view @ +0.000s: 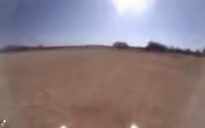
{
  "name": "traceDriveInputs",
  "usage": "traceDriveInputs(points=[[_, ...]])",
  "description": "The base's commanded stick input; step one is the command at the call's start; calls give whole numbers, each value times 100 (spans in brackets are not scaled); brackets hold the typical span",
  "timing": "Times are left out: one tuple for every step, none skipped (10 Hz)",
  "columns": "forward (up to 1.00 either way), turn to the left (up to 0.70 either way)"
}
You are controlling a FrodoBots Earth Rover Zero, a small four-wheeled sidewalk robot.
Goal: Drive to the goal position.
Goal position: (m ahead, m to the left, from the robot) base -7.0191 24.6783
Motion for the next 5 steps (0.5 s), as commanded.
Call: traceDriveInputs(points=[[-56, 0], [-100, 0], [-100, 0], [-100, 0], [-100, 0]])
